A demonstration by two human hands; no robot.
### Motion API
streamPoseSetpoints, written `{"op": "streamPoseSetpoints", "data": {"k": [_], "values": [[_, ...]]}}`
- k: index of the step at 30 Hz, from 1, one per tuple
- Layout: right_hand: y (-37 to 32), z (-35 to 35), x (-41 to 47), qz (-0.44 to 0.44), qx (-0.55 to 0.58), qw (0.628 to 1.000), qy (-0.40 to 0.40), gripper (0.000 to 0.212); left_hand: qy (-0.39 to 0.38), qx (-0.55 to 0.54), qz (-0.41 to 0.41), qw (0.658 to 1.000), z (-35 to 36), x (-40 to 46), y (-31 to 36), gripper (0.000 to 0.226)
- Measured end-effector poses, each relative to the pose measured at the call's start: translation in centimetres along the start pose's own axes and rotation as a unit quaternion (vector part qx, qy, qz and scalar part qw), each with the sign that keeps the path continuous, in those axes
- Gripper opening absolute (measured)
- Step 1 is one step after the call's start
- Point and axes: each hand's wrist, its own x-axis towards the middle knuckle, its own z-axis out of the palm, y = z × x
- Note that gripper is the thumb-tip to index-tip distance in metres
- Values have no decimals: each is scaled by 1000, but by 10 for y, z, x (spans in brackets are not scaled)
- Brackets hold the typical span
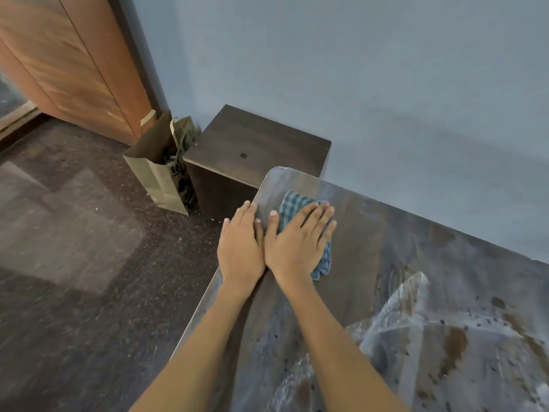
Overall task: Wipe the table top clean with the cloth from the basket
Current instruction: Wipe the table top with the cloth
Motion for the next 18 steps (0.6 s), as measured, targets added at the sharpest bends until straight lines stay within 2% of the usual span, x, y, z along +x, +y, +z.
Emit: {"op": "streamPoseSetpoints", "data": {"k": [3, 6, 9, 12, 14, 18], "values": [[-11, 7, 28, -46, -25, 999, 9, 65, 32, -59, -33, 997, 0, 1, -1, 39], [-27, 7, 61, -138, -46, 989, -24, 58, 56, -84, -35, 994, -3, -2, 2, 42], [-30, 5, 76, -249, -58, 965, -59, 53, 72, -108, -56, 990, -5, -1, 5, 46], [-3, 1, 58, -341, -51, 936, -76, 51, 71, -117, -61, 989, -4, -3, 4, 47], [20, -2, 47, -320, -39, 944, -62, 53, 69, -121, -62, 988, -3, -3, 1, 48], [18, -4, 68, -155, -65, 985, -25, 53, 73, -115, -67, 988, -1, -2, 0, 50]]}}
